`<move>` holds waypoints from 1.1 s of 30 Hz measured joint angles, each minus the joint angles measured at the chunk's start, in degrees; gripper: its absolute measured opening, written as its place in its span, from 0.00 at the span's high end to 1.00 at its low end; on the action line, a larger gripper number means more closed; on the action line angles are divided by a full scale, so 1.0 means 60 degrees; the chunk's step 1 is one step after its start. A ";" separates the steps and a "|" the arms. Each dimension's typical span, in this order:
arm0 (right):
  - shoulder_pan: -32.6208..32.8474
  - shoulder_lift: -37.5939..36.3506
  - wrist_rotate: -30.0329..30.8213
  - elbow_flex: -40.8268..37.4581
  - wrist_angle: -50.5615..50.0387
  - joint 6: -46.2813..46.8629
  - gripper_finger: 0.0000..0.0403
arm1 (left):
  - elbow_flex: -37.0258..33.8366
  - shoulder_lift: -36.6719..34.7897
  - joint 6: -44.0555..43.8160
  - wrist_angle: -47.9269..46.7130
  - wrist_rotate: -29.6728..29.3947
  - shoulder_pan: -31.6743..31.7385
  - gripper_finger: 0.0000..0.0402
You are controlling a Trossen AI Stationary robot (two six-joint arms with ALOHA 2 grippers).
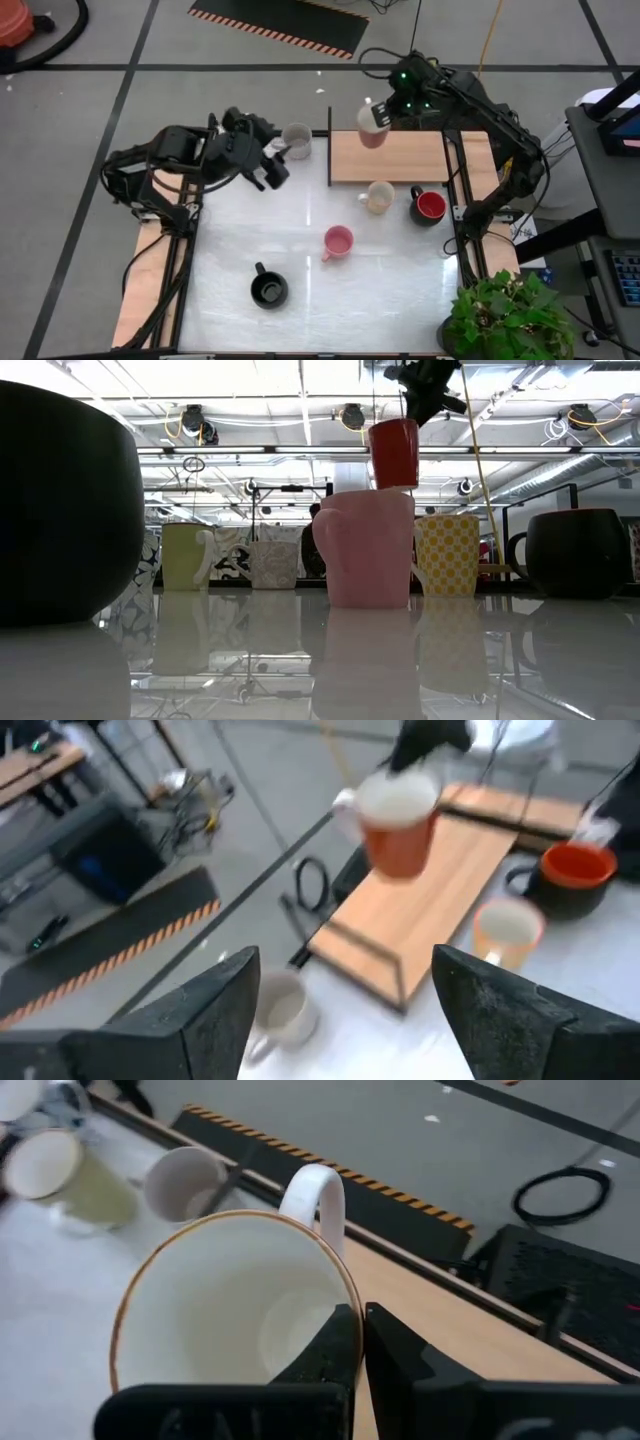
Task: Place coffee mugs
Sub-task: Put the orange mug on the shelf
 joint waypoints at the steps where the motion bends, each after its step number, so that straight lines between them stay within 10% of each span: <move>1: -0.0112 0.0000 0.0076 0.0000 -0.0055 -0.0011 1.00 | 0.0004 -0.0015 -0.0276 -0.0410 -0.0011 -0.0001 0.26; 15: -0.1762 -0.0032 -0.0129 -0.0732 0.0131 -0.0436 1.00 | 0.0000 0.0013 -0.0820 -0.2465 0.0275 -0.0184 0.27; 33: -0.1075 -0.0356 0.0540 -0.0845 0.0405 0.0652 1.00 | -0.0004 0.0013 -0.0064 -0.2461 0.0357 -0.0184 0.56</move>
